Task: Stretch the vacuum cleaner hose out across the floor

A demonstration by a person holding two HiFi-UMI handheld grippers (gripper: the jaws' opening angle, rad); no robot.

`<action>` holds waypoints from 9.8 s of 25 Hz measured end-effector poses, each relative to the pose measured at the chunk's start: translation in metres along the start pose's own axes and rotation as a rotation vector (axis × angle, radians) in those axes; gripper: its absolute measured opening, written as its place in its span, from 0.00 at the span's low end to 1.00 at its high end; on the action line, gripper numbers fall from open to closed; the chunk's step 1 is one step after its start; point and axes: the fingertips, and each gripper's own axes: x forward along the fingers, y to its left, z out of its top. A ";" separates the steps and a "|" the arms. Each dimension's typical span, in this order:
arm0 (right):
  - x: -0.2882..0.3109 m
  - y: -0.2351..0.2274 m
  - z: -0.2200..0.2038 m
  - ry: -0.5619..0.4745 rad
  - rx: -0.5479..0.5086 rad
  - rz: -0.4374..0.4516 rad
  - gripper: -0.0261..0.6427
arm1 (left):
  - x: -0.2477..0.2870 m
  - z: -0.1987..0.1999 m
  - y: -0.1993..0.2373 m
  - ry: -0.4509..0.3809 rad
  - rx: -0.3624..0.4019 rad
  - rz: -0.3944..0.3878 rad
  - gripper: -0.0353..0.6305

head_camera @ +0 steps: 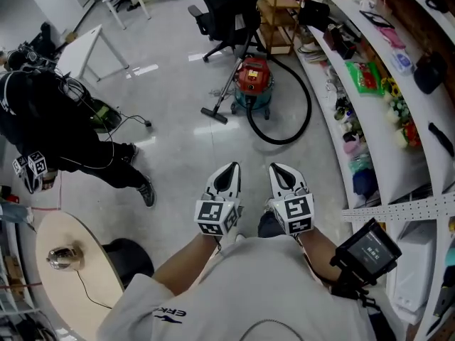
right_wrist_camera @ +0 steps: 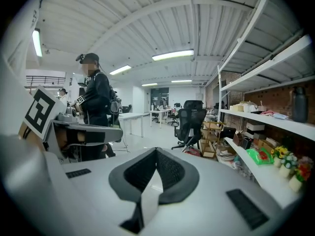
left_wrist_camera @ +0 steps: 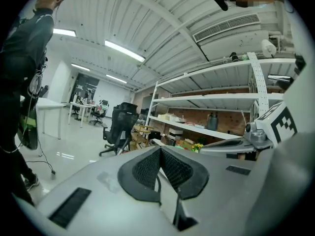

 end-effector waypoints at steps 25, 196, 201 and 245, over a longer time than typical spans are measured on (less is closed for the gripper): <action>0.165 -0.167 0.047 -0.010 0.017 0.118 0.04 | 0.219 0.048 0.055 0.011 0.022 0.125 0.06; 0.781 -0.380 0.156 0.195 0.578 0.597 0.34 | 0.731 -0.050 0.364 0.518 0.369 -0.241 0.29; 0.735 -0.382 0.185 0.110 0.562 0.535 0.34 | 0.713 -0.021 0.334 0.460 0.412 -0.282 0.29; 0.314 -0.291 0.131 -0.144 0.594 0.183 0.34 | 0.423 -0.051 0.046 0.340 0.591 -0.581 0.29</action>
